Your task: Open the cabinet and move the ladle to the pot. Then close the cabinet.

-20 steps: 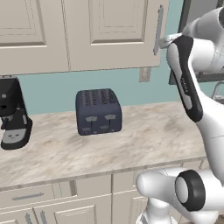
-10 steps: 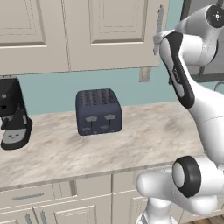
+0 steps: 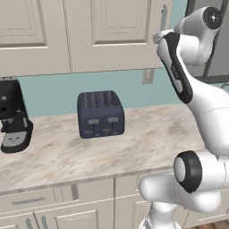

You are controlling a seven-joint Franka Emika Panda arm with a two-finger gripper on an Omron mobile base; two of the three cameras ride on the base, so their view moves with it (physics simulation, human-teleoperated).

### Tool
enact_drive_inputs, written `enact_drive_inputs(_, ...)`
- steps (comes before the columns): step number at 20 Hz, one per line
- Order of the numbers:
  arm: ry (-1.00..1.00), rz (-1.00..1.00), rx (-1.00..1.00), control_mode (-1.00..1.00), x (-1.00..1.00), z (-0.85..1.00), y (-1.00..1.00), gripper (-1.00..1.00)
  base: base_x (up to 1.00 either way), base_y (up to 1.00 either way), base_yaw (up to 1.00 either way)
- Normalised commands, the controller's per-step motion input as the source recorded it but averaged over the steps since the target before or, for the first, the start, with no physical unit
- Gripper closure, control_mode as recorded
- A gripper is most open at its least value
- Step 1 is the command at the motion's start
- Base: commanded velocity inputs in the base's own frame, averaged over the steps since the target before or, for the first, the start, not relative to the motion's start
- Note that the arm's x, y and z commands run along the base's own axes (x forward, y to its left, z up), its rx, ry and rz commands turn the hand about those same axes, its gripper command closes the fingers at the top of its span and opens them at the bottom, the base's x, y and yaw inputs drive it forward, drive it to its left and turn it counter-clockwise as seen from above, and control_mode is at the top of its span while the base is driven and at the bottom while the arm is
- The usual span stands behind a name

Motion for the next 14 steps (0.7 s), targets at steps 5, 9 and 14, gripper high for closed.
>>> enact_drive_inputs(5,0.0,0.0,0.0,-1.0,0.37,0.0,0.0,-1.0,0.0,0.0,0.0)
enact_drive_inputs(9,0.0,0.0,0.0,-1.0,0.35,0.0,0.0,-1.0,0.0,0.0,0.0)
enact_drive_inputs(14,0.0,0.0,0.0,-1.0,0.37,0.0,0.0,-1.0,0.0,0.0,0.0)
